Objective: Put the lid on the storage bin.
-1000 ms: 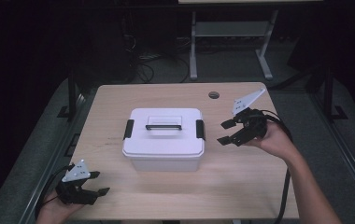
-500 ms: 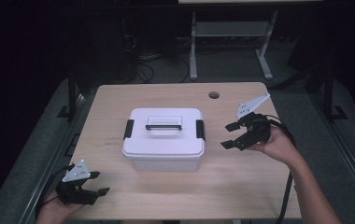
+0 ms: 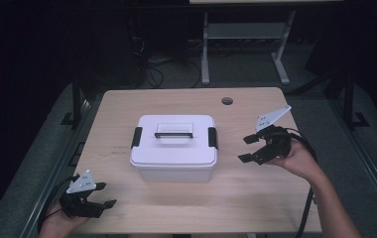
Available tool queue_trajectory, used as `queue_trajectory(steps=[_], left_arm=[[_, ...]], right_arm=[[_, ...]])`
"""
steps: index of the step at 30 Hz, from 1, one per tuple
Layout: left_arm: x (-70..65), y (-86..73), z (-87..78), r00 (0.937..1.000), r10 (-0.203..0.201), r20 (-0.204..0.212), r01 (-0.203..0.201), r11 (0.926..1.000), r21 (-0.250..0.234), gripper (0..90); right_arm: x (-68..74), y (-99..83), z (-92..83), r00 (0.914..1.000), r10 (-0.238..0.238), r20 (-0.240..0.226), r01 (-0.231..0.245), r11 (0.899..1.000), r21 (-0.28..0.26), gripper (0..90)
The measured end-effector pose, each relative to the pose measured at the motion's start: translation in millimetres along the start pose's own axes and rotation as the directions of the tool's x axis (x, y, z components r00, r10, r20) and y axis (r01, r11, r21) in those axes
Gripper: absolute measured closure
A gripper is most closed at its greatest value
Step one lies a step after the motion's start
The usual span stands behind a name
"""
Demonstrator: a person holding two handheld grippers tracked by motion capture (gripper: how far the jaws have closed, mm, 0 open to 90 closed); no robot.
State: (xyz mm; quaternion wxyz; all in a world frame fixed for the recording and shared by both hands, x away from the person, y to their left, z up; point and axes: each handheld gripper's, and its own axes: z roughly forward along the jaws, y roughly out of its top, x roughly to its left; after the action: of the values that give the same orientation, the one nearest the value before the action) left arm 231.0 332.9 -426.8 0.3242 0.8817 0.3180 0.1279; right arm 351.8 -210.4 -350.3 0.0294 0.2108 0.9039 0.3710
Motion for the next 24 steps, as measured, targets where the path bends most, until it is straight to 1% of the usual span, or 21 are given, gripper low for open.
queue_trajectory(steps=[12,14,18,24], left_arm=[[0.3,-0.5,-0.7,1.0000,-0.003,-0.001,0.003,1.0000,-0.001,28.6],[0.4,-0.5,-0.8,1.0000,-0.003,-0.001,0.003,1.0000,-0.002,28.6],[0.5,-0.7,-0.7,1.0000,-0.008,-0.001,0.008,1.0000,-0.002,28.6],[1.2,-1.1,-1.3,1.0000,-0.007,-0.003,0.007,1.0000,-0.003,28.6]], right_arm=[[0.5,-11.8,2.5,0.9997,0.025,-0.004,-0.025,1.000,-0.003,25.2],[0.9,-13.4,3.5,0.9998,0.021,-0.002,-0.021,1.000,-0.002,25.2],[1.3,-17.5,5.4,0.9996,0.027,-0.004,-0.027,1.000,0.007,25.2],[1.3,-22.9,7.4,0.9992,0.038,-0.011,-0.038,0.999,0.002,25.2]])
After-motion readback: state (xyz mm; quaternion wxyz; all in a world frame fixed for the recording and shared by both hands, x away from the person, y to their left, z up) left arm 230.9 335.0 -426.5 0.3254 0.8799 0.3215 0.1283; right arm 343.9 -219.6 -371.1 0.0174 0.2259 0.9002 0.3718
